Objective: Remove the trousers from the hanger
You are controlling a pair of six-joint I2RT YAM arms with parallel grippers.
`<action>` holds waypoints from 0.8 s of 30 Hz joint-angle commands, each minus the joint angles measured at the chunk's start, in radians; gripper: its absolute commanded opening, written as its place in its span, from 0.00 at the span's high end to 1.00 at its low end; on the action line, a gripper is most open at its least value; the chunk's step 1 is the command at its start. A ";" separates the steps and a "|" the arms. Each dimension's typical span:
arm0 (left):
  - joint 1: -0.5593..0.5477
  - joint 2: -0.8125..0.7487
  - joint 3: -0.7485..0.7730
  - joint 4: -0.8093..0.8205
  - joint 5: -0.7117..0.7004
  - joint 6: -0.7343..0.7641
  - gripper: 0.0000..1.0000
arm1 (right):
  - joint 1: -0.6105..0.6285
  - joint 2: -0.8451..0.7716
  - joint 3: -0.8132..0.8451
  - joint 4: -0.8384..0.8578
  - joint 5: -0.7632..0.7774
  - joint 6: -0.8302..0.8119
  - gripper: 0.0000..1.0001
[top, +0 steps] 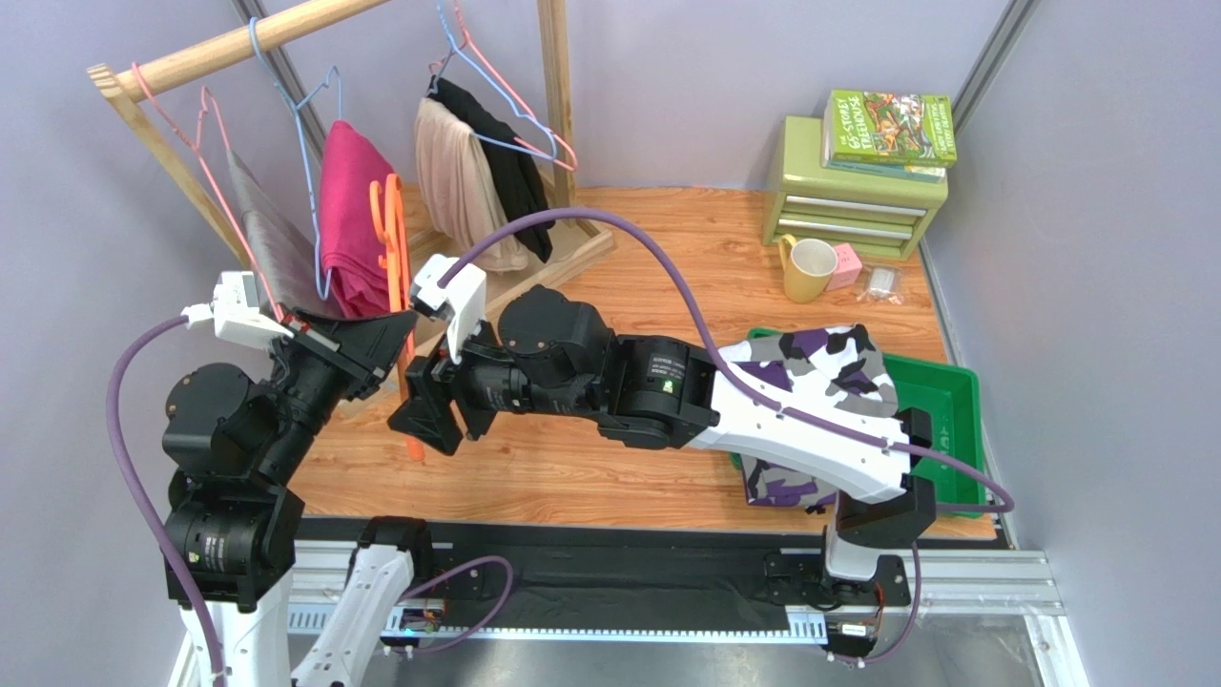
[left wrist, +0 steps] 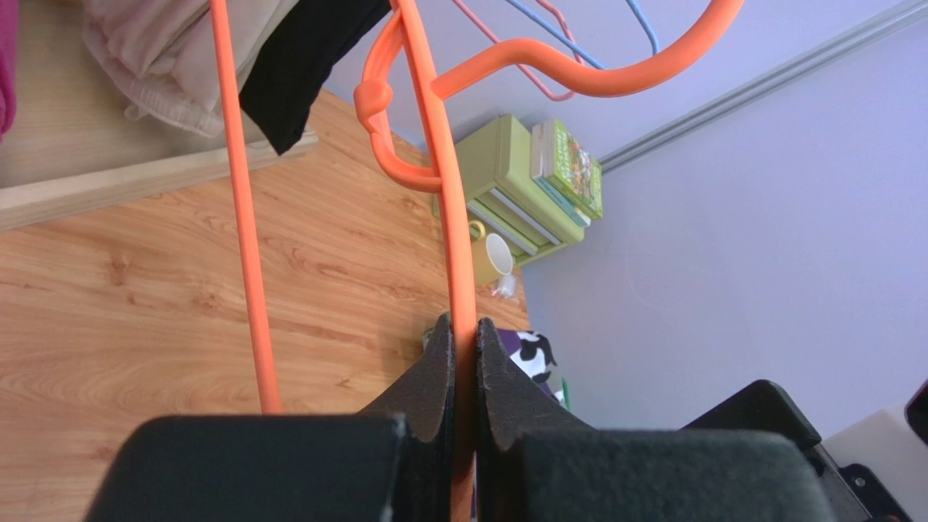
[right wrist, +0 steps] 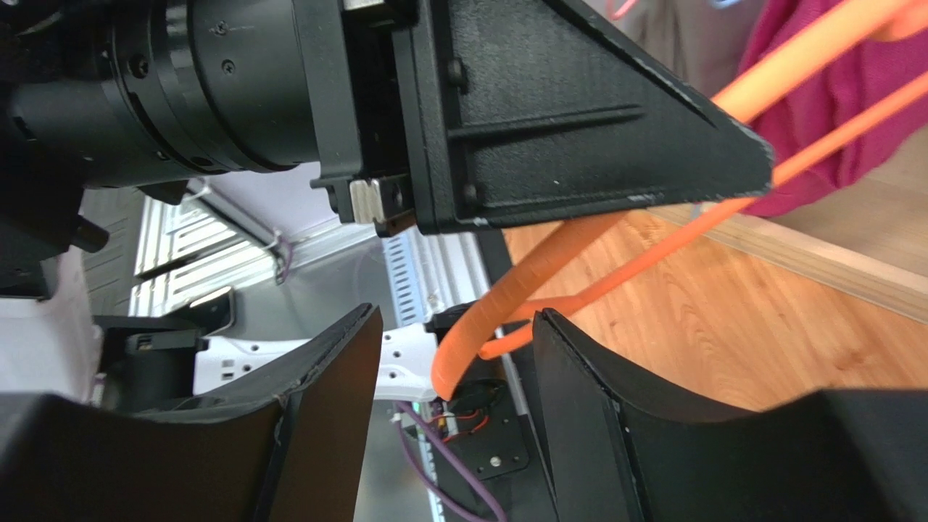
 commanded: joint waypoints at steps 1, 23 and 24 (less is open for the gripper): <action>-0.004 -0.031 -0.001 0.064 0.024 0.022 1.00 | -0.013 0.042 0.073 0.026 -0.147 0.046 0.42; -0.004 -0.035 -0.011 0.081 0.061 -0.007 1.00 | -0.059 0.019 0.001 0.113 -0.280 0.196 0.78; -0.004 -0.035 -0.010 0.079 0.063 -0.010 1.00 | -0.062 0.015 -0.003 0.119 -0.285 0.205 0.83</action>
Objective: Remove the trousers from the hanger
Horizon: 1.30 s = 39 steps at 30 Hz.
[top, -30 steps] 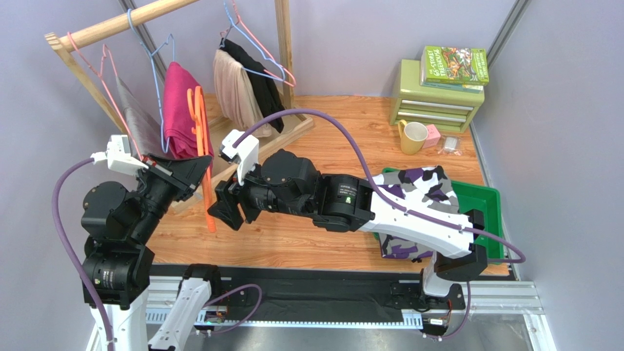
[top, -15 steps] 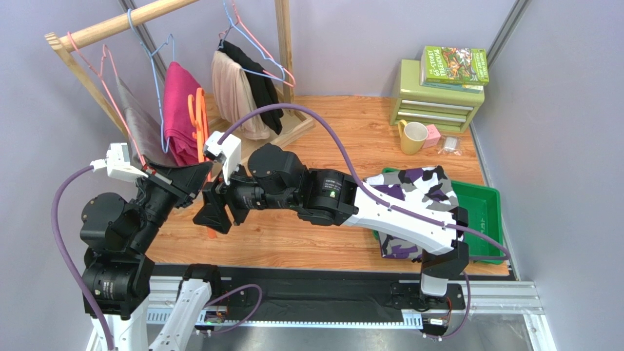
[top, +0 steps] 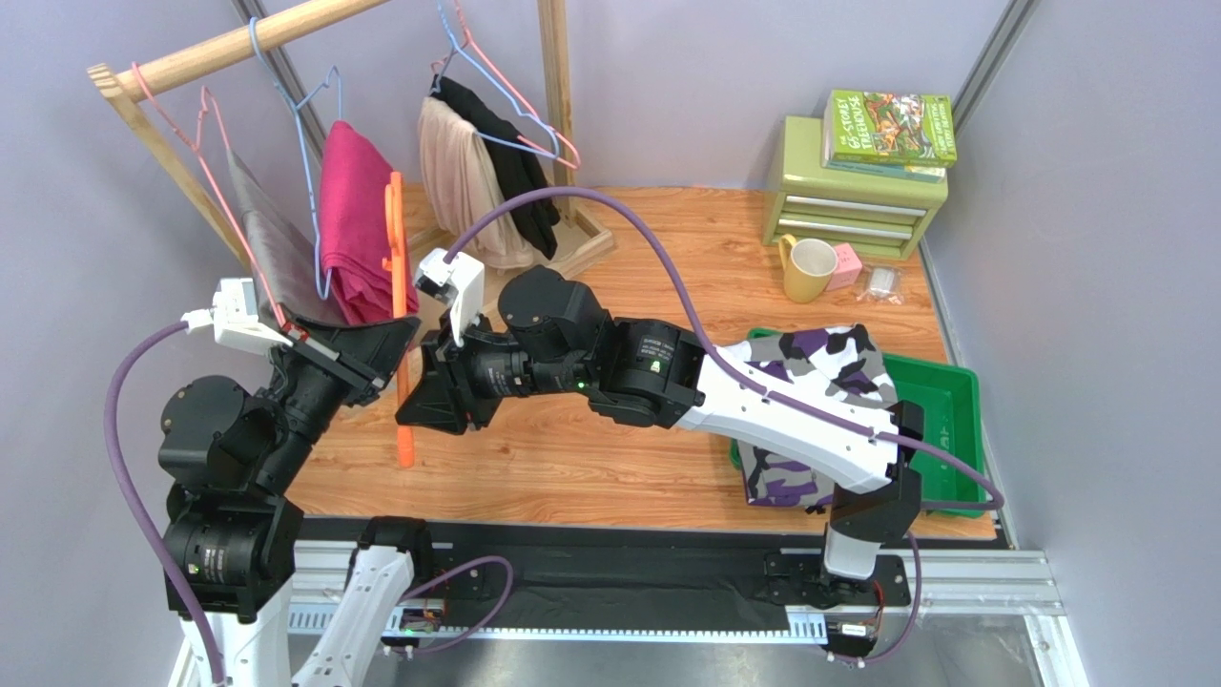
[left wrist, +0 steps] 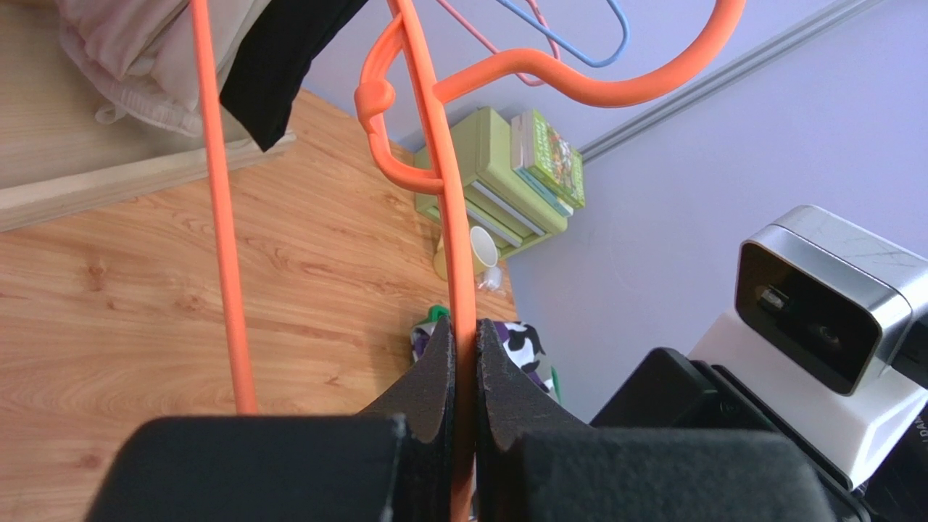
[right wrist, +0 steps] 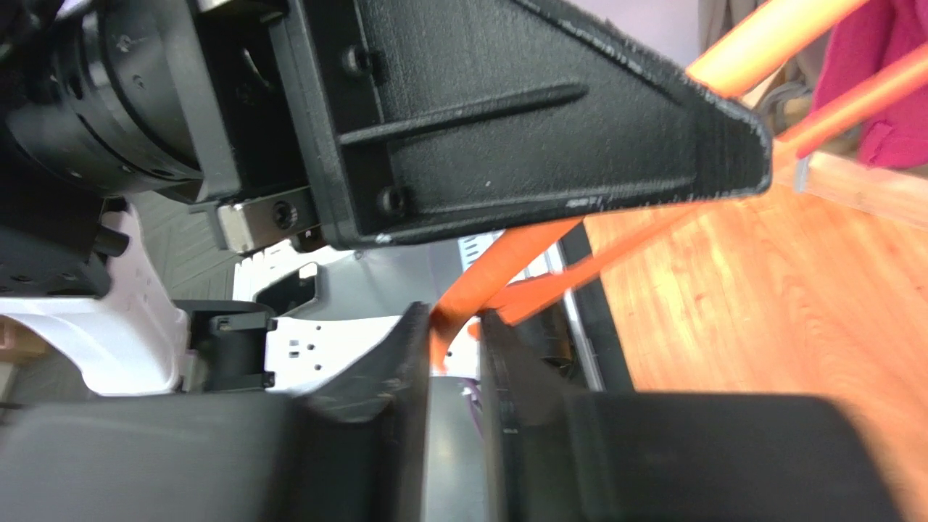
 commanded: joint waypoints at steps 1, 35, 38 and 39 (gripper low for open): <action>-0.004 0.000 0.010 0.058 0.025 -0.010 1.00 | -0.002 -0.015 0.009 0.095 -0.067 0.074 0.93; -0.004 0.064 0.014 0.082 -0.089 -0.119 1.00 | -0.117 -0.291 -0.156 -0.085 0.116 0.049 0.59; -0.004 0.141 0.079 0.049 -0.149 -0.134 1.00 | -0.117 -0.409 -0.250 -0.123 0.210 0.040 0.55; -0.004 0.162 0.108 0.053 -0.156 -0.134 1.00 | -0.117 -0.438 -0.299 -0.129 0.244 0.040 0.54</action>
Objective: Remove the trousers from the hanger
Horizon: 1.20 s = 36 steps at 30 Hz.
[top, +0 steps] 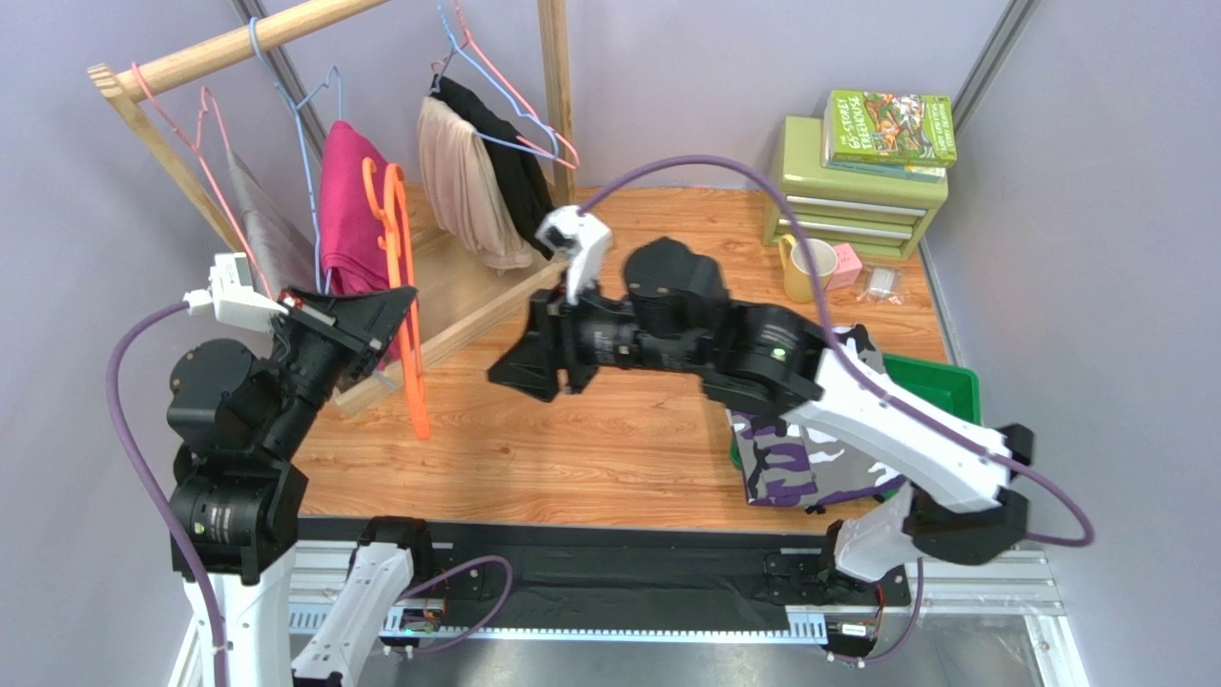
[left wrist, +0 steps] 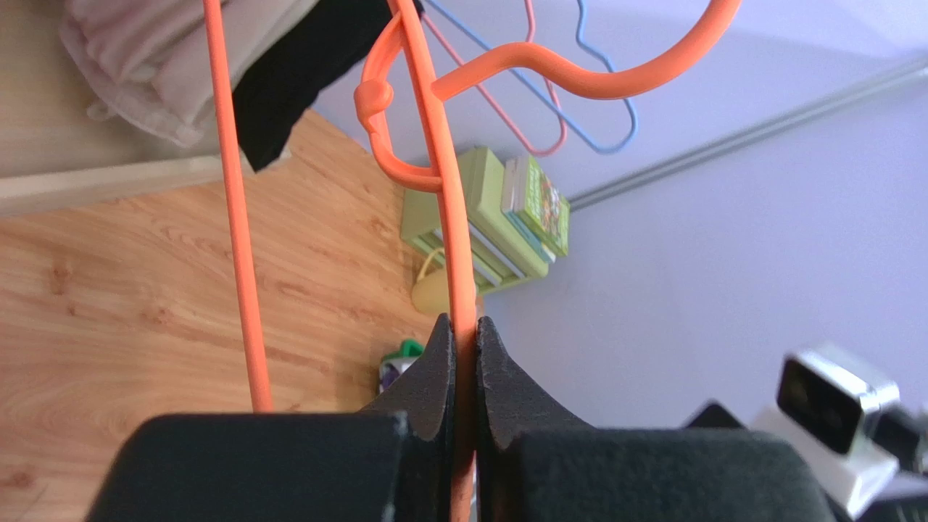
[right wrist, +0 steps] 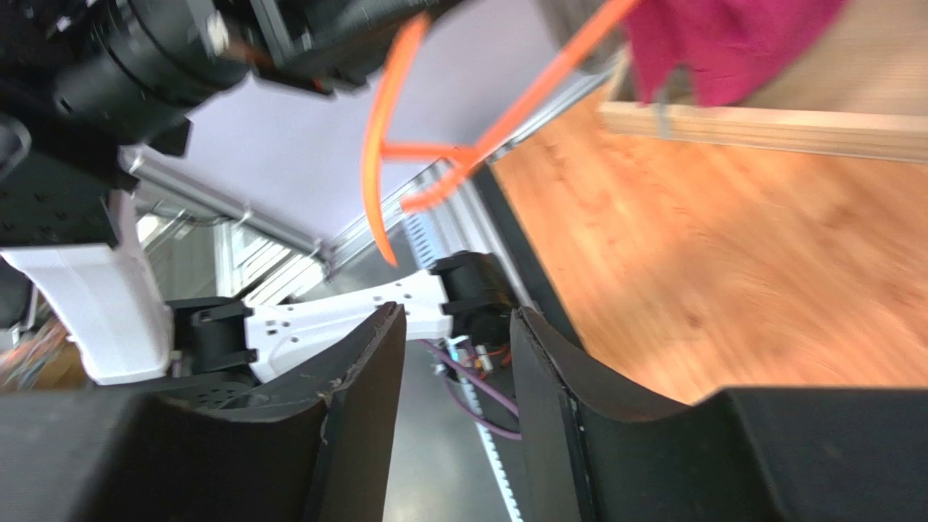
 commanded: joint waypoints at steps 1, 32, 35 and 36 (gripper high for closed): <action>-0.004 0.131 0.103 0.015 -0.124 -0.015 1.00 | -0.001 -0.199 -0.117 -0.072 0.199 -0.035 0.53; 0.104 0.786 0.625 0.268 -0.166 0.020 1.00 | -0.001 -0.724 -0.501 -0.260 0.446 0.068 0.50; 0.107 0.826 0.653 0.263 -0.129 0.010 1.00 | -0.001 -0.709 -0.507 -0.258 0.445 0.068 0.50; 0.105 0.835 0.657 0.262 -0.118 0.005 1.00 | 0.001 -0.706 -0.509 -0.252 0.442 0.069 0.50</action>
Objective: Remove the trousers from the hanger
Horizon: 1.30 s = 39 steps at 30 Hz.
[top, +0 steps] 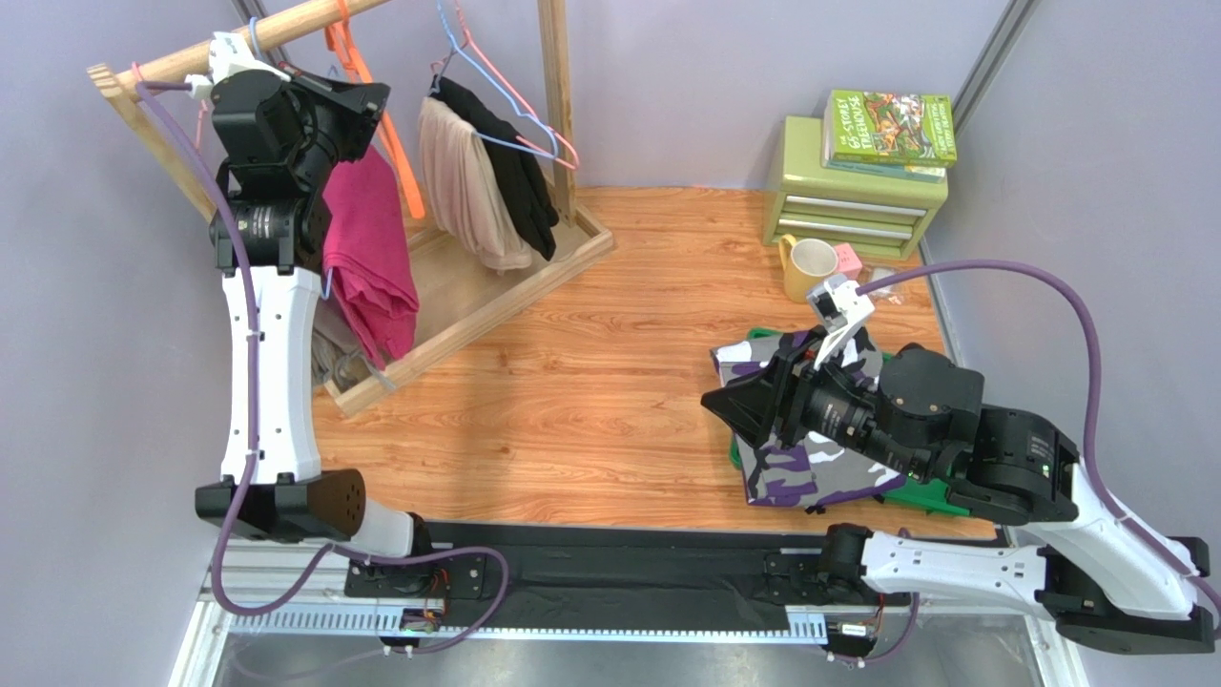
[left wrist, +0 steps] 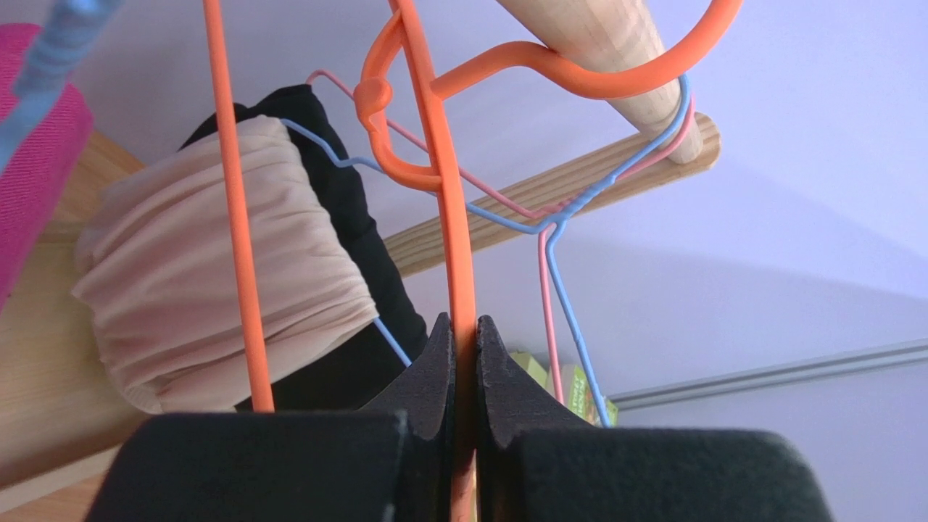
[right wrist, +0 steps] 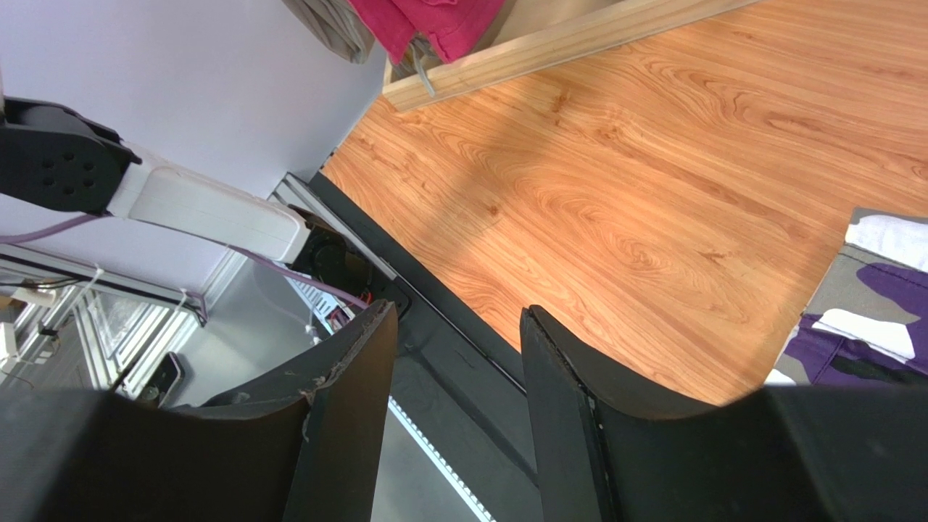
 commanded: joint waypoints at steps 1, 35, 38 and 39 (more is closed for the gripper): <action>0.009 0.040 0.069 0.052 0.071 -0.023 1.00 | 0.001 0.019 -0.013 0.012 0.014 0.008 0.49; 0.007 -0.259 -0.202 -0.035 0.235 0.254 0.14 | 0.001 0.056 -0.097 0.087 -0.040 0.035 0.49; 0.007 -0.354 -0.276 -0.070 0.261 0.345 0.15 | 0.001 0.074 -0.102 0.096 -0.050 0.032 0.49; 0.009 -0.378 -0.328 -0.083 0.270 0.374 0.16 | 0.003 0.079 -0.105 0.098 -0.054 0.032 0.49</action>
